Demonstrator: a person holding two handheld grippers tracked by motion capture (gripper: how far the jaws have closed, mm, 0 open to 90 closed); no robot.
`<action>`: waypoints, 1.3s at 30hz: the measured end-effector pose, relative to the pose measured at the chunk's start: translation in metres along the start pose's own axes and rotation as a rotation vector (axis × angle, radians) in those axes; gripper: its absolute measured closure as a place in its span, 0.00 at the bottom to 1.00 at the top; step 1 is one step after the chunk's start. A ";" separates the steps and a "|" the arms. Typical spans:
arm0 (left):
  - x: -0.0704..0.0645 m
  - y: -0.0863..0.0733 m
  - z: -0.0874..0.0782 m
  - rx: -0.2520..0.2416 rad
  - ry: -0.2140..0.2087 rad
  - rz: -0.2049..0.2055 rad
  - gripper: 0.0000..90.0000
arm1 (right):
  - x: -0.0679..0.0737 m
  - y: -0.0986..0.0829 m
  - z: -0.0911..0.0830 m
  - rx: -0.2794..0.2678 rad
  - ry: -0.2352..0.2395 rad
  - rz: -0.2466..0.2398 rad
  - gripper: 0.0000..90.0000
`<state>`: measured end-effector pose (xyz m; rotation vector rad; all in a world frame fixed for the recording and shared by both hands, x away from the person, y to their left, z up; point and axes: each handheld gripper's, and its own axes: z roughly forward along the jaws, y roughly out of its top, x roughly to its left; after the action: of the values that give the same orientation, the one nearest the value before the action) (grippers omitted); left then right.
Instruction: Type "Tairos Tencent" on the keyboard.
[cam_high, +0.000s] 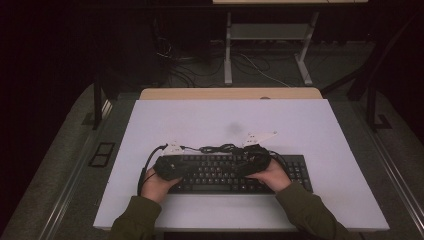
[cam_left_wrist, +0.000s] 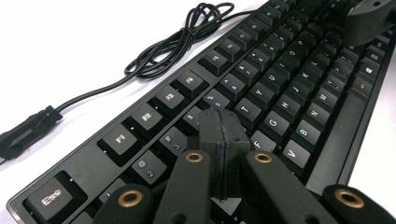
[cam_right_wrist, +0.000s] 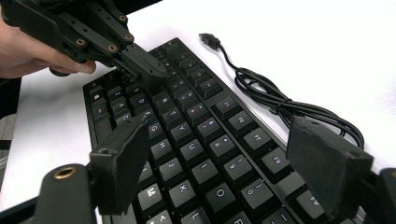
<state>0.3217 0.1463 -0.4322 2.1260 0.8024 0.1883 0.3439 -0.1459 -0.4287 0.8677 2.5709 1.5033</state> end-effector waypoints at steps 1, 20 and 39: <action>0.000 0.000 0.000 0.002 0.000 0.003 0.99 | 0.000 0.000 0.000 0.000 0.000 0.000 0.24; -0.003 0.002 -0.010 -0.040 0.011 -0.005 0.89 | 0.001 0.001 -0.002 0.005 0.016 0.000 0.26; -0.002 -0.001 -0.017 -0.082 0.059 -0.034 0.47 | 0.012 -0.002 0.000 0.060 0.095 -0.040 0.72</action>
<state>0.3126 0.1566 -0.4222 2.0364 0.8499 0.2632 0.3327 -0.1403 -0.4275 0.7641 2.6959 1.4992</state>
